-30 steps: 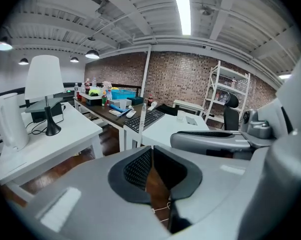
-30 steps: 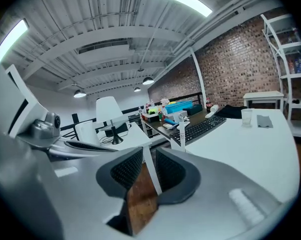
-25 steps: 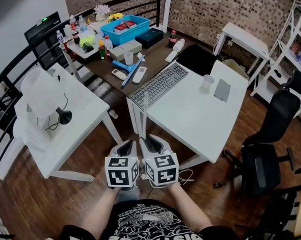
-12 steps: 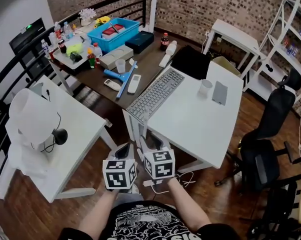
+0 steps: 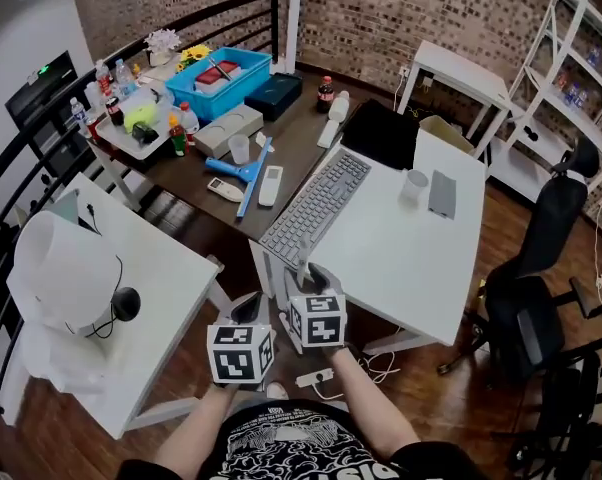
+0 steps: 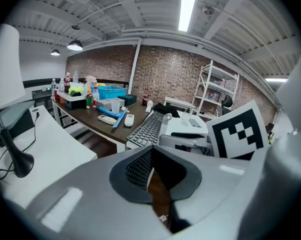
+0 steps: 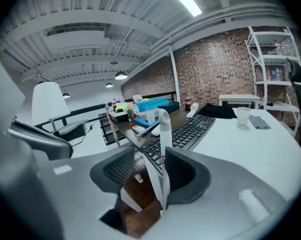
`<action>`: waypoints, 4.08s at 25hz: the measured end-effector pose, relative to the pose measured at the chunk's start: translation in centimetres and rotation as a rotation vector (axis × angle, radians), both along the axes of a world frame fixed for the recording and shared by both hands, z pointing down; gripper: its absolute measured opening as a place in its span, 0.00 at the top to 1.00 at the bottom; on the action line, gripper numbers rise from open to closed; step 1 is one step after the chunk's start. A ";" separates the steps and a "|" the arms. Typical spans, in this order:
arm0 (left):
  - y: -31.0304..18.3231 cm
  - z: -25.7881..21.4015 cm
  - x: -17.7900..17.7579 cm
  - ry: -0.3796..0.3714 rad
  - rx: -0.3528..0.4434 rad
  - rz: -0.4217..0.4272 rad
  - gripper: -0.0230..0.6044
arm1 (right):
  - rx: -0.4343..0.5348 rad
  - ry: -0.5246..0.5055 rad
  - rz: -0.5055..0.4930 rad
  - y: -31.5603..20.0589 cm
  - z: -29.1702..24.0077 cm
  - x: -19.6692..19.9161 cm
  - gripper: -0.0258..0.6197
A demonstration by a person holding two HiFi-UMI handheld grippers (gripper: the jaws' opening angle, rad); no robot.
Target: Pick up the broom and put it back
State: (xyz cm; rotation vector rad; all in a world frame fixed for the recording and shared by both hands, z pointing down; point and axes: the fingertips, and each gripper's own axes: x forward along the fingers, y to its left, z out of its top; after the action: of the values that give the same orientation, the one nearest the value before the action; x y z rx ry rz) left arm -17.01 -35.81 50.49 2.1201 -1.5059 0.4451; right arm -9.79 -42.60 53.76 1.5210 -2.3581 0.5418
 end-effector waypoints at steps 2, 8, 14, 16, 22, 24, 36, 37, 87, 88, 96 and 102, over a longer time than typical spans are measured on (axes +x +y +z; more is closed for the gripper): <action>-0.6 0.1 -0.5 0.002 0.002 0.009 0.95 | -0.007 0.002 0.028 -0.8 0.4 0.1 0.70; -2.2 0.5 -1.5 0.003 -0.002 0.031 0.95 | -0.035 -0.002 0.097 -2.8 1.8 0.7 0.67; -3.2 0.8 -2.0 -0.002 0.000 0.045 0.95 | -0.057 0.032 0.135 -4.5 3.6 1.2 0.67; -3.5 0.9 -2.3 -0.005 0.000 0.043 0.95 | -0.063 0.044 0.143 -5.0 4.1 1.3 0.67; -3.9 1.0 -2.9 -0.010 0.000 0.040 0.95 | -0.066 0.060 0.149 -5.8 4.8 1.3 0.69; -3.8 1.2 -3.0 -0.011 -0.002 0.040 0.95 | -0.060 0.083 0.154 -5.8 4.9 1.5 0.77; -2.6 0.9 -3.1 -0.009 0.006 0.023 0.95 | -0.032 0.092 0.112 -4.2 4.6 1.2 0.81; -2.4 0.9 -3.0 -0.009 0.006 0.024 0.95 | -0.028 0.089 0.107 -3.8 4.5 1.2 0.81; 7.0 -5.7 4.2 0.007 0.242 -0.107 0.96 | 0.262 -0.005 -0.097 11.5 -13.3 5.8 0.81; 7.1 -5.7 4.1 0.007 0.243 -0.107 0.96 | 0.261 -0.005 -0.097 11.6 -13.3 5.8 0.81; 7.0 -5.1 3.4 0.006 0.231 -0.102 0.96 | 0.240 -0.009 -0.080 11.0 -11.6 5.4 0.81; 6.3 -4.3 3.0 0.005 0.214 -0.090 0.96 | 0.213 -0.007 -0.066 10.0 -9.4 5.0 0.81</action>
State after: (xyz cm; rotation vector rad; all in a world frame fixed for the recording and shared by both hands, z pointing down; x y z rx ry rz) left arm -14.03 -29.52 46.18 2.1987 -1.7043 0.2562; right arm -4.80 -32.59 44.34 1.5210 -2.5294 0.2886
